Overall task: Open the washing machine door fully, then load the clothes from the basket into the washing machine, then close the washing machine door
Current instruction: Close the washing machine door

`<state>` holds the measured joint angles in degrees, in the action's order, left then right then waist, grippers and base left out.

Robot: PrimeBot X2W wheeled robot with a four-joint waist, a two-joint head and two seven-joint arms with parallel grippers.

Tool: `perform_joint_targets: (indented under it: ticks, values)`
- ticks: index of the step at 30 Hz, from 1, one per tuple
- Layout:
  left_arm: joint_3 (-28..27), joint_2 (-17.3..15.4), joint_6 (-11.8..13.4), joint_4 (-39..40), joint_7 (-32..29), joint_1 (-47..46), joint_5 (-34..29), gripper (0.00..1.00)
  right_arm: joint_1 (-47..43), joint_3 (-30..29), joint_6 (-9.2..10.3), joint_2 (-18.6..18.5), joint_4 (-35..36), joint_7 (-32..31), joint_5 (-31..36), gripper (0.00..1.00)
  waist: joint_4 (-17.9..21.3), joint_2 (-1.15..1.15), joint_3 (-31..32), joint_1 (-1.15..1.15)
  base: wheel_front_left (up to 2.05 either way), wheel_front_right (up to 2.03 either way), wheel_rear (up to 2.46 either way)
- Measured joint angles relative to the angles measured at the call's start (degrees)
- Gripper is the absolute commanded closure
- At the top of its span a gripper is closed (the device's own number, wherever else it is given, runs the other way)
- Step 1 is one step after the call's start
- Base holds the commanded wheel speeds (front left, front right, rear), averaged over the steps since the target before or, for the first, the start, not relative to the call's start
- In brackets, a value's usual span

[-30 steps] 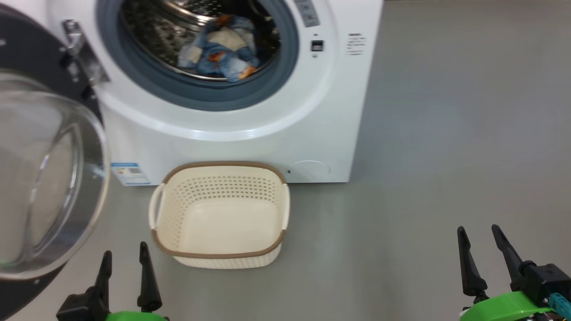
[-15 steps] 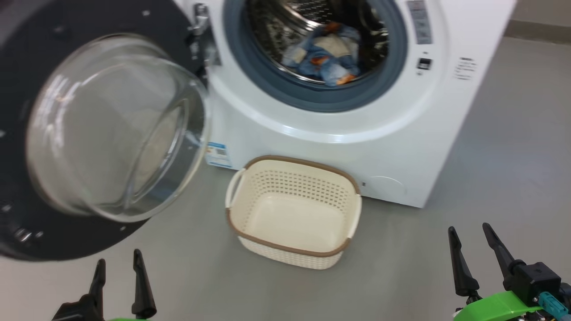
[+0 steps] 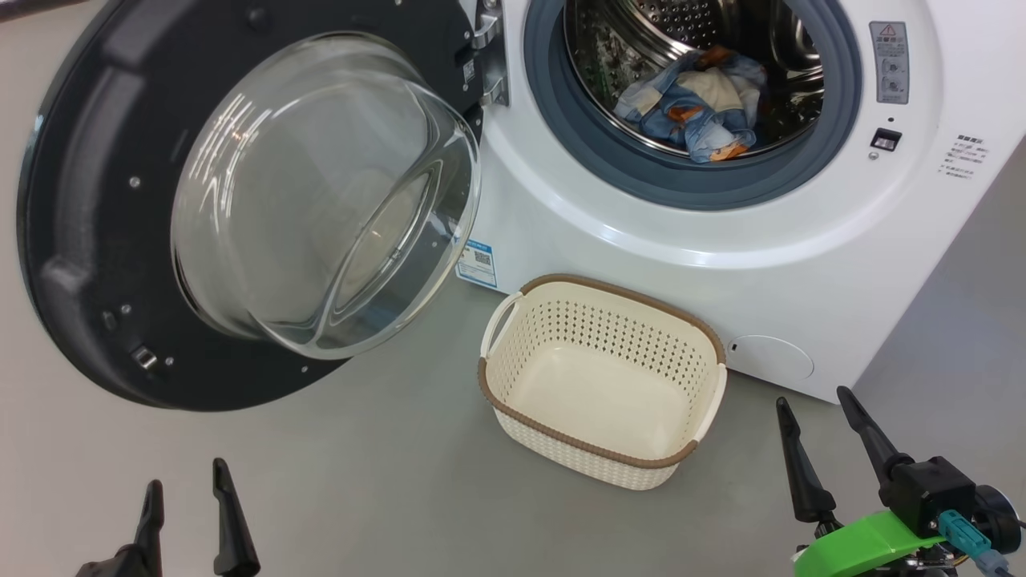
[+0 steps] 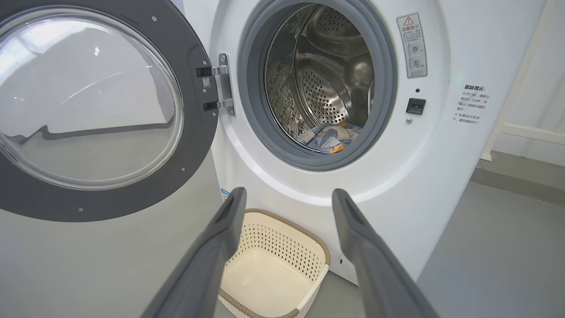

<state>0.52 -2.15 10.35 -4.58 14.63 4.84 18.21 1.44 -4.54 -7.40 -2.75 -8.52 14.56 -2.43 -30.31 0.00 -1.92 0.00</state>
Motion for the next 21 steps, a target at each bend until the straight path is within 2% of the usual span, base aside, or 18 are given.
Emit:
perform_joint_targets:
  ticks: [8, 9, 11, 14, 19, 21]
  values:
    - [-0.4, 0.0, 1.4, 1.2, 0.0, 0.0, 2.0, 0.0, 0.5, 0.4, 0.0, -0.8, -0.9, 0.0, 0.0, 0.0, -0.7, 0.0, -1.0, 0.0, 0.0, 0.0, 0.0]
    - [-1.0, 0.0, 1.6, 1.3, 0.0, 0.0, 3.1, 0.5, 0.8, 0.4, 0.0, -0.8, -0.9, 0.0, 0.0, 0.0, -0.7, 0.0, -1.0, 0.0, 0.0, 0.0, 0.0]
    - [-2.8, 0.1, 1.6, 1.4, 0.0, 0.0, 5.9, 1.0, 1.0, 0.4, 0.0, -0.8, -0.9, 0.0, -0.1, 0.0, -0.7, 0.0, -1.0, 0.0, 0.0, 0.0, 0.0]
    - [-6.8, 0.1, 0.5, 1.2, 0.0, 0.0, 9.5, 1.0, 1.0, 0.5, 0.0, -0.8, -1.0, 0.0, -0.2, 0.0, -0.6, 0.0, -0.8, 0.0, 0.0, 0.0, 0.0]
    - [-17.3, 0.3, -3.3, -3.1, 0.0, -2.6, 17.5, 1.0, 1.0, 0.0, 0.0, -0.5, -1.1, 0.0, -0.2, 0.0, -0.4, 0.0, -0.5, 0.0, 0.0, 0.0, 0.0]
    - [-21.6, 0.3, -5.4, -5.6, 0.0, -4.9, 18.5, 1.0, 0.9, -0.2, 0.0, -0.4, -1.0, 0.0, -0.3, 0.0, -0.2, 0.0, -0.4, 0.0, 0.0, 0.0, 0.0]
